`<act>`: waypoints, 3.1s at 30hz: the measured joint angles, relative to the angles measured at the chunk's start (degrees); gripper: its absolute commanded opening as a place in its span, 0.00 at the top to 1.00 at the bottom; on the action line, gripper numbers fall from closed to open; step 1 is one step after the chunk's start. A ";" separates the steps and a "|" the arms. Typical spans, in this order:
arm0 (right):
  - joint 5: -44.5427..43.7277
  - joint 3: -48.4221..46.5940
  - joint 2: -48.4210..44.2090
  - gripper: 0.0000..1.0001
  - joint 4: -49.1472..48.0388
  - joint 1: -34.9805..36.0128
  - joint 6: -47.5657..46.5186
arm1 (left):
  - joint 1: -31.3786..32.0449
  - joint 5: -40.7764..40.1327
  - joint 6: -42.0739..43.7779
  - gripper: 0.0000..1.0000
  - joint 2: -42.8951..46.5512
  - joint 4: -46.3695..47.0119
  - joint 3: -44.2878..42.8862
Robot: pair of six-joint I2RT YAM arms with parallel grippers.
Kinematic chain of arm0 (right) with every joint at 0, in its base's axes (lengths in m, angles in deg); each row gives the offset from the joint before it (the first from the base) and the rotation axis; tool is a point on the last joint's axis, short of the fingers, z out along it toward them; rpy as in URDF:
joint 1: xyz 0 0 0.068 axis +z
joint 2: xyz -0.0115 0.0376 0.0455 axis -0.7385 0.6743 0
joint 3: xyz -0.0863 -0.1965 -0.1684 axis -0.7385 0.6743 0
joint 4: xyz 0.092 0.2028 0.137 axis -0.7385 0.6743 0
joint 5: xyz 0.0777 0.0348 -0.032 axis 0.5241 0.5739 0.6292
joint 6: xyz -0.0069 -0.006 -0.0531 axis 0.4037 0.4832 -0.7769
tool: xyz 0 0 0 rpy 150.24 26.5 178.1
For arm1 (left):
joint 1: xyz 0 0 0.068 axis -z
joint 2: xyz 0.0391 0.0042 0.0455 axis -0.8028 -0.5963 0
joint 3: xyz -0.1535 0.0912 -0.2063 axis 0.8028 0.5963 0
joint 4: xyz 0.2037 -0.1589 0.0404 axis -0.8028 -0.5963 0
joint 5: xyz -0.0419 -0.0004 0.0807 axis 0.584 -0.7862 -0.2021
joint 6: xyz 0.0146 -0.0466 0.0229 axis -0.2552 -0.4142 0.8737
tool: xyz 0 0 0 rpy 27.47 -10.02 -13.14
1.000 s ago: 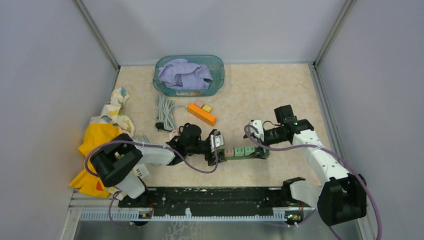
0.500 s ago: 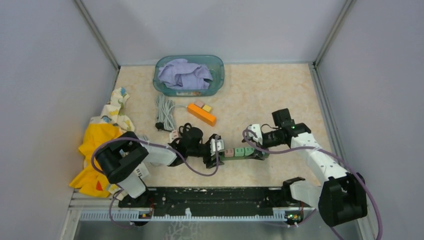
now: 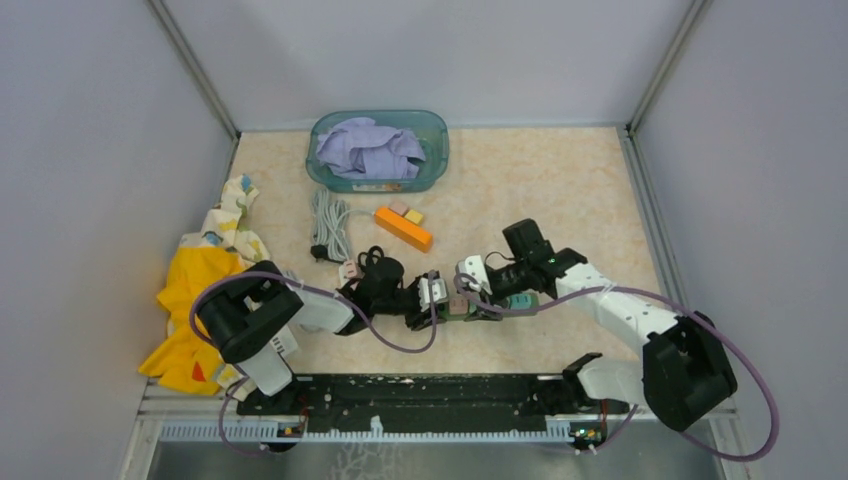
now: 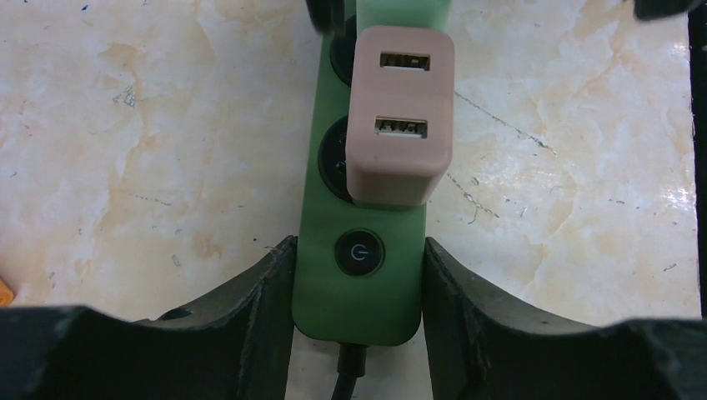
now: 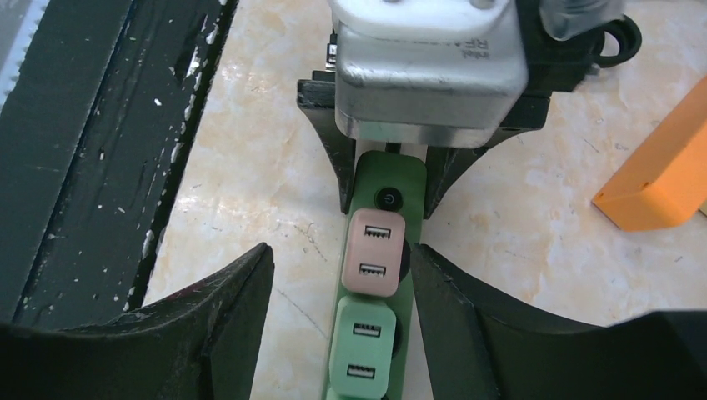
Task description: Pull the plug off the socket
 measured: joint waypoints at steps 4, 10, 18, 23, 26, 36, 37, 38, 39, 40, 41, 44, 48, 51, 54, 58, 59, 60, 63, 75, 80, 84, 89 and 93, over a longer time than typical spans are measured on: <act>-3.04 0.31 1.88 0.40 -2.73 2.89 1.64 | -0.02 0.17 -0.83 0.69 -0.33 1.05 0.26; -6.97 0.37 3.21 0.48 -5.66 4.74 2.99 | -0.02 0.37 -1.77 0.83 -0.96 3.08 0.70; -10.51 1.03 5.20 0.64 -7.45 6.62 3.37 | -0.02 0.42 -2.58 0.94 -1.38 5.51 1.60; -12.22 0.96 5.70 0.88 -9.18 7.28 3.76 | 0.04 0.31 -2.84 0.92 -1.40 6.27 1.99; -12.76 0.90 5.70 0.96 -9.53 7.41 4.66 | 0.04 0.22 -3.15 0.70 -1.40 6.84 2.29; -13.00 0.90 5.70 1.00 -9.57 7.72 5.03 | 0.74 -0.85 -5.88 0.39 -2.38 10.95 3.32; -13.00 0.90 5.70 1.00 -9.55 7.72 5.03 | 0.76 -0.83 -6.25 0.39 -2.73 11.63 3.32; -13.00 0.90 5.70 1.00 -9.55 7.72 5.03 | 0.79 -0.83 -6.51 0.40 -2.97 12.04 3.32; -13.00 0.90 5.70 1.00 -9.53 7.72 5.03 | 0.81 -0.81 -6.88 0.41 -3.32 12.68 3.30; -12.98 0.90 5.70 1.00 -9.53 7.72 5.03 | 0.85 -0.79 -7.08 0.46 -3.58 13.07 3.30; -13.00 0.87 5.70 1.00 -9.51 7.72 5.05 | 0.90 -0.87 -7.13 0.52 -3.82 13.49 3.30; -12.98 0.83 5.70 1.00 -9.42 7.72 5.05 | 0.90 -0.31 -6.80 0.73 -4.11 13.97 3.30; -12.87 0.76 5.70 1.00 -9.27 7.72 5.35 | 0.87 -0.17 -6.93 0.94 -4.39 14.36 3.30; -12.50 0.76 5.70 1.00 -9.31 7.72 5.60 | 0.87 -0.11 -6.91 1.00 -4.48 14.49 3.32; -12.96 0.76 5.75 1.00 -10.14 7.74 8.09 | 0.87 -0.09 -6.91 1.00 -4.48 14.51 3.32; -13.90 0.76 5.81 1.00 -10.88 7.63 11.10 | 0.85 -0.11 -6.91 1.00 -4.48 14.51 3.32; -13.75 0.76 5.81 1.00 -10.75 7.21 10.97 | 0.85 -0.13 -6.91 1.00 -4.48 14.67 3.43; -13.42 0.76 5.81 1.00 -10.49 6.80 10.40 | 0.85 -0.15 -6.93 1.00 -4.48 14.75 3.48; -11.30 1.40 5.38 1.00 -9.60 5.66 7.17 | 1.07 -0.20 -7.02 1.00 -4.50 15.32 3.72; -10.73 1.36 5.92 1.00 -10.60 6.51 11.23 | 1.70 -0.20 -7.26 1.00 -4.74 17.75 5.09; -9.99 1.79 5.38 1.00 -9.73 5.09 8.76 | 1.73 -0.33 -7.32 1.00 -4.81 18.69 5.55; -8.70 1.79 4.70 1.00 -7.43 5.29 3.58 | 1.84 -0.11 -7.52 1.00 -4.85 19.65 5.77; -11.34 1.62 4.85 1.00 -8.63 8.48 5.09 | 1.90 -0.07 -7.54 1.00 -5.22 20.13 6.08; -12.44 0.15 6.19 1.00 -8.33 8.59 8.98 | 1.88 -0.07 -7.58 1.00 -5.25 20.17 6.10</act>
